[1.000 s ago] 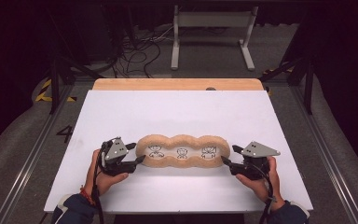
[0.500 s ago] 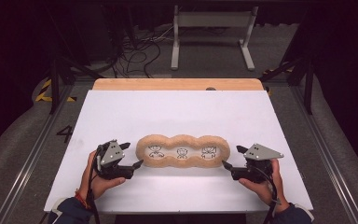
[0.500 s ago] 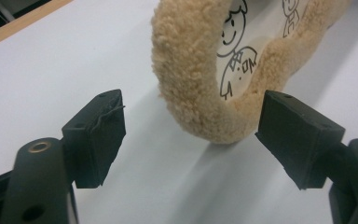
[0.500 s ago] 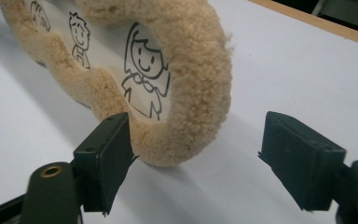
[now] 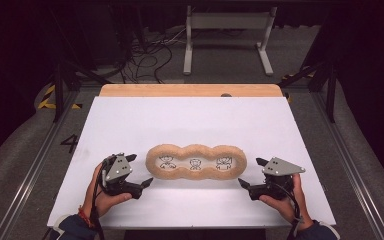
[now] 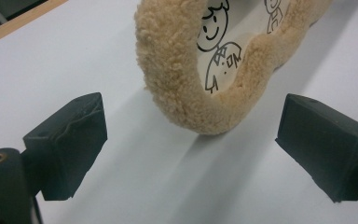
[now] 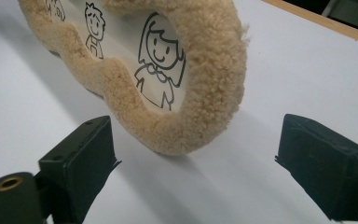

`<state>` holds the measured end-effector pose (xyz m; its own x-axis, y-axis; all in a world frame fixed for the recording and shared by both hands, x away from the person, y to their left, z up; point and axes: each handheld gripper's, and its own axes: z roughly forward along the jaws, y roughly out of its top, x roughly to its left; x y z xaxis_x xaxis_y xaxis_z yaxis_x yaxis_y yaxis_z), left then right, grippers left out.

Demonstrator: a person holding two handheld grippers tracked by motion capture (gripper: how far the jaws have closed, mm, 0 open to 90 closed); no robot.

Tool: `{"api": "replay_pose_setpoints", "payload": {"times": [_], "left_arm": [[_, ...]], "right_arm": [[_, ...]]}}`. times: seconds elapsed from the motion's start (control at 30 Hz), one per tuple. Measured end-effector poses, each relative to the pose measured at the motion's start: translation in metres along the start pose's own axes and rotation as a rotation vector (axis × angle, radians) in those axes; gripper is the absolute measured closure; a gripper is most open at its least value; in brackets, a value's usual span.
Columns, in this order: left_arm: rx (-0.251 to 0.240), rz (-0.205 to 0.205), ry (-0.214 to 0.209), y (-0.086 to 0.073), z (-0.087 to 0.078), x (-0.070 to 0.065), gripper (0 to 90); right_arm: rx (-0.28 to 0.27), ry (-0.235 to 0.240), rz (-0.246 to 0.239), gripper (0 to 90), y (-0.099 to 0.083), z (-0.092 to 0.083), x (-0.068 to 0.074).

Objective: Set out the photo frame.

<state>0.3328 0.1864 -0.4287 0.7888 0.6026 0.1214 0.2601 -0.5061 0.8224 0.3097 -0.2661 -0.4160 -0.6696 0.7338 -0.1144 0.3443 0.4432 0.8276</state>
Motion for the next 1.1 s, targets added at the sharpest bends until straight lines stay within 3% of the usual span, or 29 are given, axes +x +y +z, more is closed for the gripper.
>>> {"api": "replay_pose_setpoints", "payload": {"times": [0.23, 0.8, 1.1], "left_arm": [[-0.002, 0.007, 0.025, -0.005, -0.006, -0.001, 7.9], [0.020, -0.003, 0.023, -0.027, -0.017, 0.002, 8.0], [0.036, -0.014, 0.029, -0.041, -0.025, 0.007, 8.1]], "right_arm": [[0.016, -0.031, -0.020, 9.5, -0.008, -0.006, -0.002], [0.018, -0.125, 0.032, 10.8, -0.038, -0.028, -0.014], [0.033, -0.151, 0.068, 10.9, -0.050, -0.035, -0.021]]}}
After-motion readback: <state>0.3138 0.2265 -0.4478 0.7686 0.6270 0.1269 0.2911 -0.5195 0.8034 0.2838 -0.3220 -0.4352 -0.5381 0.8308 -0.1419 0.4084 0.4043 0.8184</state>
